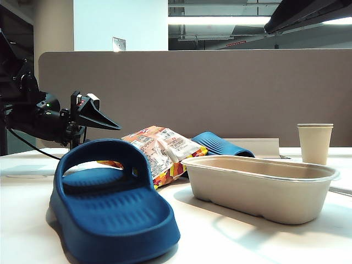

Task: Pick up a bag of chips and put them in the box.

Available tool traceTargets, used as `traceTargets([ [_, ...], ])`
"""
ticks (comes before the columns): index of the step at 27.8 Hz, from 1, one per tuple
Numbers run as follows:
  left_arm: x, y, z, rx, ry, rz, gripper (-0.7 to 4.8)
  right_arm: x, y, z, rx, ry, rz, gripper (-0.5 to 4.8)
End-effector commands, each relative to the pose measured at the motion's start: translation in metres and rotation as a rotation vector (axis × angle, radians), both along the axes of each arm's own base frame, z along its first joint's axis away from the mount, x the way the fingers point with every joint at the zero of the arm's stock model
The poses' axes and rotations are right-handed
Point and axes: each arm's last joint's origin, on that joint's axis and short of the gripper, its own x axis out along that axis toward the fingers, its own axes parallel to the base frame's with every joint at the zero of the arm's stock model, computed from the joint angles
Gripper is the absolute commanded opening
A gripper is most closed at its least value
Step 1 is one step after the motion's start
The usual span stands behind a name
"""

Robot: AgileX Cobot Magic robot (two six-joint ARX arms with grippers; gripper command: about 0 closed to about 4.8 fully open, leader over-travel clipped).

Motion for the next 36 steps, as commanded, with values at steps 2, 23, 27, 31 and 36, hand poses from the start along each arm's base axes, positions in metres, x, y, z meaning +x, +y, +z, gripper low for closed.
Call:
traceTargets([
  [2, 0.000, -0.008, 0.000, -0.016, -0.011, -0.026, 3.86, 0.000, 0.001, 0.003, 0.008, -0.017, 0.008, -0.02],
  [23, -0.004, -0.033, -0.007, -0.014, 0.028, -0.083, 3.77, 0.000, 0.001, 0.003, 0.008, -0.015, 0.008, -0.02],
  [27, -0.005, -0.033, -0.007, -0.013, 0.036, -0.082, 3.68, 0.000, 0.001, 0.003, 0.008, -0.015, 0.008, -0.02],
  [31, -0.005, -0.033, -0.008, -0.006, 0.042, -0.080, 2.85, 0.000, 0.001, 0.003, 0.008, -0.015, 0.008, -0.02],
  [36, -0.006, -0.036, -0.008, -0.005, 0.045, -0.087, 2.68, 0.000, 0.001, 0.003, 0.008, -0.015, 0.008, -0.02],
])
